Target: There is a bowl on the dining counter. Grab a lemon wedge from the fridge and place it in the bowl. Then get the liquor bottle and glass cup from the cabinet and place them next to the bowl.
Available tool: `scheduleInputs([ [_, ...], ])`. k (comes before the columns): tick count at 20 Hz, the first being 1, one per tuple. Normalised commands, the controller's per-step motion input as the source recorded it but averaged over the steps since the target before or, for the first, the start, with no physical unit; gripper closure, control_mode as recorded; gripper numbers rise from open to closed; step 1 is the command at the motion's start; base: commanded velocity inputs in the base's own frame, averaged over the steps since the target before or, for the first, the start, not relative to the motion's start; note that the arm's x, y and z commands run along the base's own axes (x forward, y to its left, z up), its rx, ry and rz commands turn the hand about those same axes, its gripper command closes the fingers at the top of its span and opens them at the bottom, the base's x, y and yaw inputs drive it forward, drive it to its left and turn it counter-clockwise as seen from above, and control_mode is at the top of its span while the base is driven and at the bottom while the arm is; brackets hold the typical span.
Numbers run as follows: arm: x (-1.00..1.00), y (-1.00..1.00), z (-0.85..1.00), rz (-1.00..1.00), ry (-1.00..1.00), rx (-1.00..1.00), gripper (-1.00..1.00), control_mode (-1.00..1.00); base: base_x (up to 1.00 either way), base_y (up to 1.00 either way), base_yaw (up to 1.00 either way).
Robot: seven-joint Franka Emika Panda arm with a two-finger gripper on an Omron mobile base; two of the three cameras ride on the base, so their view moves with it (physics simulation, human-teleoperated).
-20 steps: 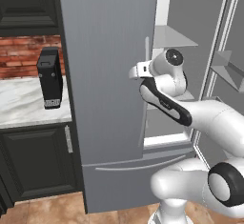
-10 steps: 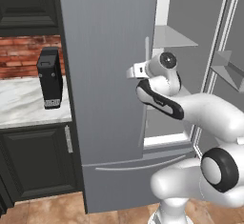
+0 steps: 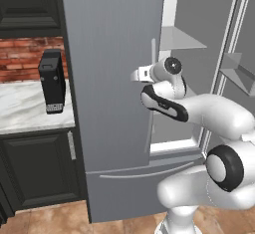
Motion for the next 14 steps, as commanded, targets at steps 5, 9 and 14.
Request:
scheduleInputs([
  [5, 0.19, 0.00, -0.03, 0.00, 0.03, 0.00, 1.00, -1.00, 0.00, 0.00, 0.00],
  [9, -0.58, 0.07, 0.00, 0.05, 0.02, 0.00, 1.00, -1.00, 0.00, 0.00, 0.00],
  [14, -1.00, 0.34, 0.05, 0.14, 0.03, -0.02, 1.00, -1.00, 0.00, 0.00, 0.00],
])
